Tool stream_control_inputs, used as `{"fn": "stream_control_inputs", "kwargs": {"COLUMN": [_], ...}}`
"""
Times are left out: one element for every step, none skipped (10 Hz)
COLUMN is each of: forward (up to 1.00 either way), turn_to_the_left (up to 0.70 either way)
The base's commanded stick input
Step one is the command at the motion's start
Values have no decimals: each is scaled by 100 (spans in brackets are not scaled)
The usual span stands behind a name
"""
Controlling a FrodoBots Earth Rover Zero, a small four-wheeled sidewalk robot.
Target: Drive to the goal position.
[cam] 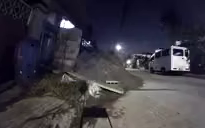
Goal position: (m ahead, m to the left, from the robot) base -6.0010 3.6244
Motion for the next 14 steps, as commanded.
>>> {"fn": "stream_control_inputs", "kwargs": {"forward": [0,0,0,0,0,0,0,0,0,0,0,0,0,0], "turn_to_the_left": [0,0,0,0,-65,-70,-70,-70,-70,-70,-70,-70,-70,-70]}}
